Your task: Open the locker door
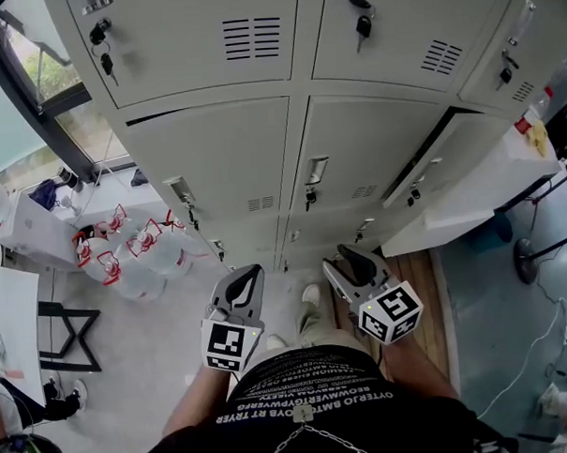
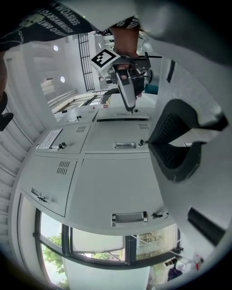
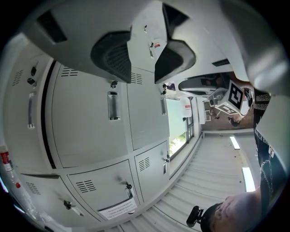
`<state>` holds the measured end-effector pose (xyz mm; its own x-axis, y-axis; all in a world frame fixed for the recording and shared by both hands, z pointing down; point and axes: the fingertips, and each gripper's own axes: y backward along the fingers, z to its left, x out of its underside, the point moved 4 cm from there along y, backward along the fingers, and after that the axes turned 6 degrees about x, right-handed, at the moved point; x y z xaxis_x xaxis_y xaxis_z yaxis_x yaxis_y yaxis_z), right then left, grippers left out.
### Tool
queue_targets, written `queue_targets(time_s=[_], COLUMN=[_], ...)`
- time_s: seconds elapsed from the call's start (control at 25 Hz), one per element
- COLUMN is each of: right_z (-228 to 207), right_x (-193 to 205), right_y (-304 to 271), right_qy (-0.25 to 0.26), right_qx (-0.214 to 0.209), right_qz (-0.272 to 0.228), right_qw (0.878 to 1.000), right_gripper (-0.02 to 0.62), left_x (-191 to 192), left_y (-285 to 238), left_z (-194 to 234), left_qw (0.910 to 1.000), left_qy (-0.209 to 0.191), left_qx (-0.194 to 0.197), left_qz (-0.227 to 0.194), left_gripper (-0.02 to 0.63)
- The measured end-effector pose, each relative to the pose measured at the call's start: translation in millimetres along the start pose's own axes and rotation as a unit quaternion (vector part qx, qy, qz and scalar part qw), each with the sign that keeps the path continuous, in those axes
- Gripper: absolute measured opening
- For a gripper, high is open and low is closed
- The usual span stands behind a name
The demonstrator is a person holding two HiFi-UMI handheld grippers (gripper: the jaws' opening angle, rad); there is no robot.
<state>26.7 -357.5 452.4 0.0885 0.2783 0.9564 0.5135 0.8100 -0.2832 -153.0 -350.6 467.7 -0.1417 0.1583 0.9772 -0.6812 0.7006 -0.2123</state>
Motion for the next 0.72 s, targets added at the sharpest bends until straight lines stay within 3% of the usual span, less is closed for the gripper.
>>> queue_targets(time_s=[0.28, 0.72], right_z=[-23, -56], right_x=[-19, -44], right_y=[-41, -100], right_qy=[-0.002, 0.003], right_qx=[-0.023, -0.054], right_qz=[-0.02, -0.029], right_qw=[1.0, 0.998], right_gripper=[0.141, 0.147], left_x=[-1, -14], left_y=[-15, -66], left_z=[27, 46], left_qw=[0.9993, 0.9988], left_qy=[0.0, -0.004], left_qx=[-0.035, -0.042], left_qz=[0.016, 0.025], left_gripper=[-0.006, -0.008])
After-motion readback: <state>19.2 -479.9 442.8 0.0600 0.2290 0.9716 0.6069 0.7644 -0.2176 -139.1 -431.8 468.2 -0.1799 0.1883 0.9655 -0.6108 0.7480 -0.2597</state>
